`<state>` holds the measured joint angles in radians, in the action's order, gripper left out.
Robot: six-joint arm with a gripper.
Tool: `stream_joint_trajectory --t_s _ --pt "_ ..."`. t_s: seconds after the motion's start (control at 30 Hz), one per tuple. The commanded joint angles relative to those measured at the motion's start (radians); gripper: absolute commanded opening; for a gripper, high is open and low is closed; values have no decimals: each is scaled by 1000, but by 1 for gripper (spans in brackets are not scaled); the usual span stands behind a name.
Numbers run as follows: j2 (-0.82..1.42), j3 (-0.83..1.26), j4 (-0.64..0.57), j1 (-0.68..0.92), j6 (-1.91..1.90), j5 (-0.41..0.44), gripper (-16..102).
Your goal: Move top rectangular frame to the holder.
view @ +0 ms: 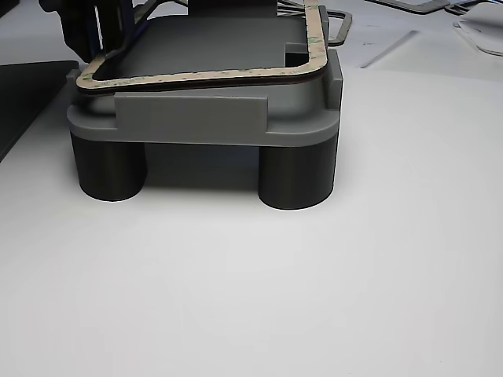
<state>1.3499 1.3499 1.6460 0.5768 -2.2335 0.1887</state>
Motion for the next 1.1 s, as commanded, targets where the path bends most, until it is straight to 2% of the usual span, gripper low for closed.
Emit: stream_joint_trajectory --t_s 0.0,0.83,0.9,0.93,0.97,1.0,1.07 --pt "20 -15 5 -17 -2 -2 -9" --pt "6 -18 -6 -15 0 -12 -4" --pt "6 -18 -8 -15 2 -5 7" --pt "6 -20 -9 -15 2 -2 18" --pt "6 -21 -12 -15 3 5 45" --pt "5 -26 -11 -15 11 6 99" --pt "5 -35 -12 -15 14 12 100"
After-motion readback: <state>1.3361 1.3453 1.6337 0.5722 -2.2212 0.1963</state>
